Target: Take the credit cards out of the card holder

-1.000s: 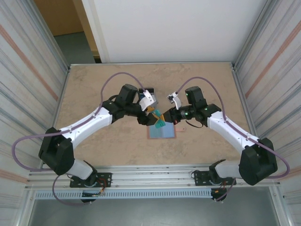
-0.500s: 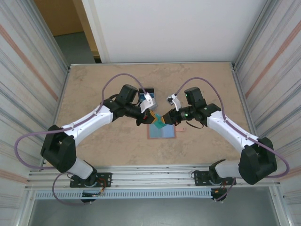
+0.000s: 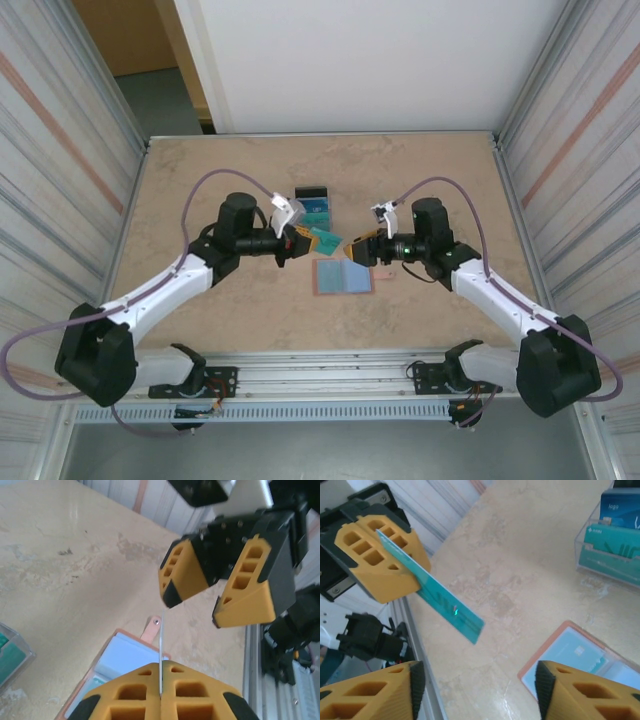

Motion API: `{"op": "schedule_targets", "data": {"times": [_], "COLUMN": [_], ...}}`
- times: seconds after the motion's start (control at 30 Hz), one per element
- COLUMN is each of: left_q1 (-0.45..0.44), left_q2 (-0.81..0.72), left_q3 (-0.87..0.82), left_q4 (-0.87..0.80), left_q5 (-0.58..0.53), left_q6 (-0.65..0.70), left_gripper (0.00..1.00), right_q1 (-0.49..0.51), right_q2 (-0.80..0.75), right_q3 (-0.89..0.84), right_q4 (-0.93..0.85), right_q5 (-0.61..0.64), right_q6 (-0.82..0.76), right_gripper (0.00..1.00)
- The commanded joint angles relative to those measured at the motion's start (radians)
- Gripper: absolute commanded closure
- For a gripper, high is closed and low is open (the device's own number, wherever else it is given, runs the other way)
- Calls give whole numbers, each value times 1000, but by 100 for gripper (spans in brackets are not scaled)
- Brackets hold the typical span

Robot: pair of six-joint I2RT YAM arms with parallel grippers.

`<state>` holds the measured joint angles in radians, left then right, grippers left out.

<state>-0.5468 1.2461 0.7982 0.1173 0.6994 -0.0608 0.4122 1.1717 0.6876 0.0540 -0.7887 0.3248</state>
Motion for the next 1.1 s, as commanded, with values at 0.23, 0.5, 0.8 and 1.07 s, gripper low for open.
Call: {"op": "schedule_targets", "data": {"times": [0.23,0.5,0.8,1.07], "left_q1": [11,12,16,40], "left_q2": [-33,-22,-19,-42], "left_q3": [-66,-80,-95,-79], "left_q4": [314,392,395,337], "left_q5": [3,49,58,76], "left_q6": [-314,-379,-384,-346], "left_gripper": [100,100,100,82], "right_q1": [50,76,76,74], "right_q2": [58,115,109,84], "right_q3": [-27,-4,7,22], "right_q4": [373,473,533,406], "right_q5": [-40,-105,-140,-121], "right_q6": [170,195,219,152], "right_gripper": [44,53,66,100]}}
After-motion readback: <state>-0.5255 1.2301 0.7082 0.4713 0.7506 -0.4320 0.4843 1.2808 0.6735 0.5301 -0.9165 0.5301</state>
